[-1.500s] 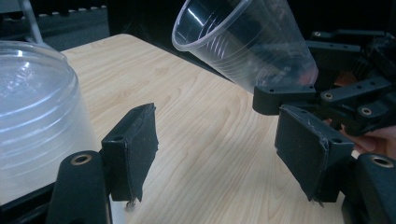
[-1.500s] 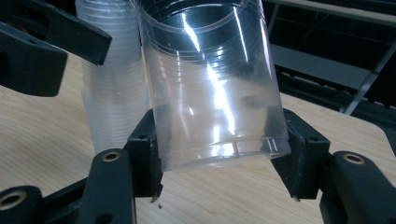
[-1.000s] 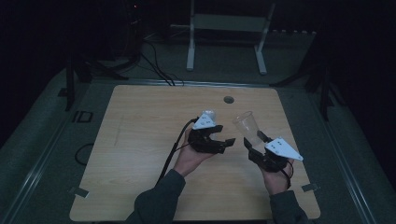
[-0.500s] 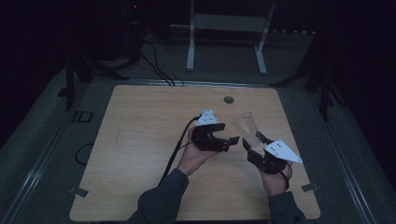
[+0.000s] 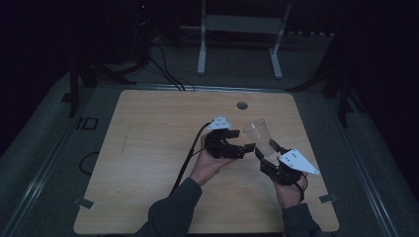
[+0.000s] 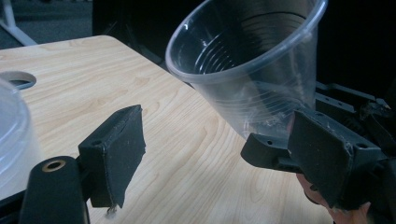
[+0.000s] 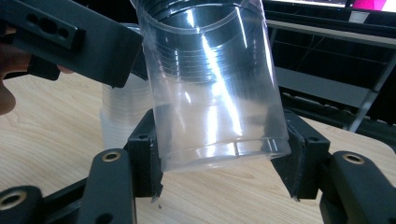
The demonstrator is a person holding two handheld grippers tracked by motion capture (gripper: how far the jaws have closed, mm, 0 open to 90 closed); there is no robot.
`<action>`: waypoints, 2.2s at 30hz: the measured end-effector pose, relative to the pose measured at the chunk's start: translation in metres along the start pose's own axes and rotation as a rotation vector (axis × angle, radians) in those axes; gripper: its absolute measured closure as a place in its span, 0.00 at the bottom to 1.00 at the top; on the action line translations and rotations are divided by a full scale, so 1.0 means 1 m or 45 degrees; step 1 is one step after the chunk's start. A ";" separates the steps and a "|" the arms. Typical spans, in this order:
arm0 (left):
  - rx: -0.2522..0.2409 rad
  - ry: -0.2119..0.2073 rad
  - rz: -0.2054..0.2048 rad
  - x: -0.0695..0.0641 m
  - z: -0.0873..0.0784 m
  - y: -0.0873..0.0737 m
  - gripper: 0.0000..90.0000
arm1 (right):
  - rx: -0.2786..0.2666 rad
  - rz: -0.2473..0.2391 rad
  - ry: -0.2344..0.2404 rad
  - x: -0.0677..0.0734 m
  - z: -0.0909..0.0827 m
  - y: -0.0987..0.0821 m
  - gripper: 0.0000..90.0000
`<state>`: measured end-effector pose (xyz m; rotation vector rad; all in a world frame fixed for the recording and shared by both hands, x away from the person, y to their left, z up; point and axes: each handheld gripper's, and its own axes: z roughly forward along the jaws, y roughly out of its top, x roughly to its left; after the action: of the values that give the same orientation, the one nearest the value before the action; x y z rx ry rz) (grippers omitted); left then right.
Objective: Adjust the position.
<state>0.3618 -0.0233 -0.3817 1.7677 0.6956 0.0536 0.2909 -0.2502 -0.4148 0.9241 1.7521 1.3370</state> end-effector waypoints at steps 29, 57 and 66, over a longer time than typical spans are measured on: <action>-0.049 -0.096 -0.068 -0.007 0.013 0.005 0.21 | -0.007 -0.017 0.033 0.006 0.001 -0.002 0.46; -0.123 -0.140 -0.126 -0.006 0.010 0.002 0.37 | 0.055 -0.040 0.107 0.003 0.005 -0.003 0.44; -0.123 -0.134 -0.107 -0.006 0.009 0.002 0.38 | 0.082 -0.060 0.143 0.003 0.007 -0.002 0.41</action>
<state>0.3611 -0.0344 -0.3804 1.6349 0.6794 -0.0615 0.2952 -0.2450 -0.4179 0.8517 1.9005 1.3318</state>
